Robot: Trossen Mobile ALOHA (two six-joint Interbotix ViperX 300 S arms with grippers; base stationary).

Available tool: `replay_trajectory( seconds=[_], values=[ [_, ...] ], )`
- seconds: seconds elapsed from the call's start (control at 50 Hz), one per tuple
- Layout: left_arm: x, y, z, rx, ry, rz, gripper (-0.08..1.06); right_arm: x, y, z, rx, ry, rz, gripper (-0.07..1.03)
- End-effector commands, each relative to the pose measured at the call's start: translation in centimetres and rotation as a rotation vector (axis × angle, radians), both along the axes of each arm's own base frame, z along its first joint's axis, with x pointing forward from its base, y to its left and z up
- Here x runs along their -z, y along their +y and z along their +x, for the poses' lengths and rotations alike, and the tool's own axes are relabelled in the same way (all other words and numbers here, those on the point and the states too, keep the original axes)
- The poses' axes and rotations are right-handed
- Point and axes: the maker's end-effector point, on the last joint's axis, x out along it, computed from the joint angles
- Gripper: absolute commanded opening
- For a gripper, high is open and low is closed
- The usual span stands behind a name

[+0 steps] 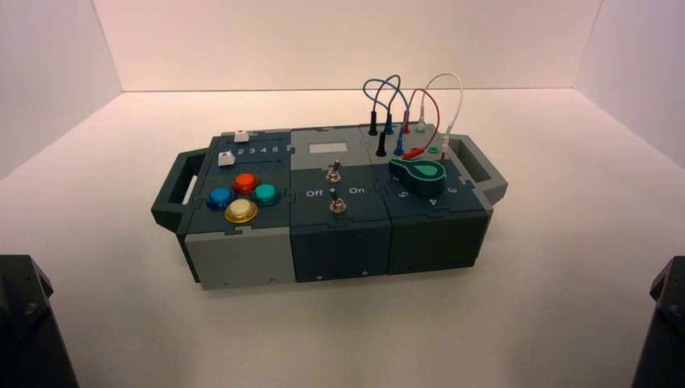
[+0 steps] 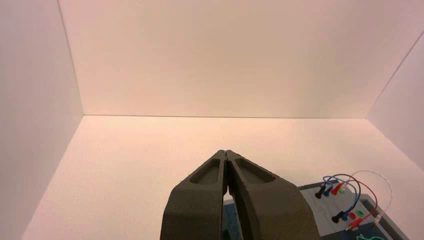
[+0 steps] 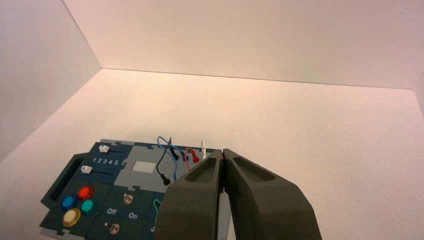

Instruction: Rotate the box counterclockwise.

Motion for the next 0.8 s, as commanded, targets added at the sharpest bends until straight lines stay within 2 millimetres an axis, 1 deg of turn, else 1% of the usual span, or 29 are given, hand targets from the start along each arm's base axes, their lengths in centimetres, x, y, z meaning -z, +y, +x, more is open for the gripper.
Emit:
replay_trajectory(
  seconds=[0.02,0.34,0.44,0.52,0.64,0.74,0.8],
  values=[
    [-0.4,0.1,0.4,-0.005,-0.003,0.01,-0.03,-0.6,0.1,0.3,0.002,-0.01,0.005,-0.02],
    [0.0,0.3,0.9,-0.022,0.026,0.022,-0.03,0.0,0.3,0.6,-0.004,0.018,0.003,-0.02],
    [0.1,0.3,1.1,-0.021,0.035,0.021,-0.03,0.4,0.6,0.8,-0.015,0.049,0.003,-0.02],
    [0.5,0.2,1.6,-0.021,0.067,0.025,-0.03,0.7,1.0,1.0,-0.029,0.071,0.003,-0.02],
    [1.3,-0.2,3.1,-0.011,0.151,0.051,-0.03,2.0,2.4,1.0,-0.091,0.157,-0.017,-0.02],
    [1.2,-0.8,4.4,0.01,0.214,0.066,-0.03,3.2,3.9,0.7,-0.159,0.231,-0.047,-0.02],
    [0.8,-1.2,5.1,0.025,0.227,0.074,-0.03,3.7,4.7,0.5,-0.197,0.262,-0.059,-0.02]
  ],
)
